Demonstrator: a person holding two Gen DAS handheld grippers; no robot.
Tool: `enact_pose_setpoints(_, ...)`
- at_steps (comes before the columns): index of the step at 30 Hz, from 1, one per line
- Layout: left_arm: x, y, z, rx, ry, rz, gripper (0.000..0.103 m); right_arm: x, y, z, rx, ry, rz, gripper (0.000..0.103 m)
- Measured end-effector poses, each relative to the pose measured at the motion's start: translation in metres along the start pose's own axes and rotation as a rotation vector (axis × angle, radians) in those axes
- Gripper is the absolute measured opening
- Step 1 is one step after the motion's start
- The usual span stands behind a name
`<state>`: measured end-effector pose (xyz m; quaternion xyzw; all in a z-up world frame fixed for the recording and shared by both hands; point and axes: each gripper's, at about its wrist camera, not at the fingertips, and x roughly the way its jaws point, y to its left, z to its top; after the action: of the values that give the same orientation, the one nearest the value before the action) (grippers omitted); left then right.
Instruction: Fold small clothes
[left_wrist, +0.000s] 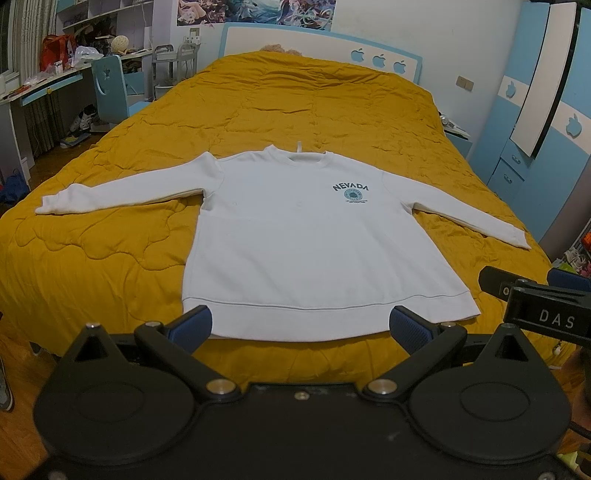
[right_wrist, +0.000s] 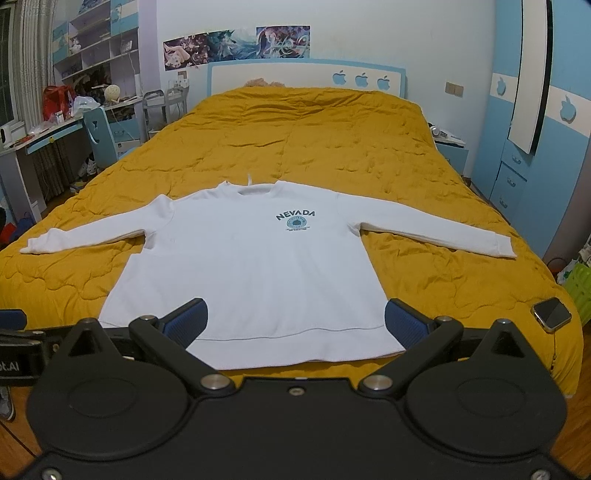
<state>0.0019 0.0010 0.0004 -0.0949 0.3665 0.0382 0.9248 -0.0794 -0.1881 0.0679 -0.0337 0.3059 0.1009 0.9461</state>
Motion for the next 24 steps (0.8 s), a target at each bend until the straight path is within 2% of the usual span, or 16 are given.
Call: enact_pose_setpoints(24, -0.0003, -0.0020, 0.0007, 0.001, 0.002, 0.003, 0.103, -0.0067, -0.0005, 0.0082, -0.003, -0.004, -0.005, 0.103)
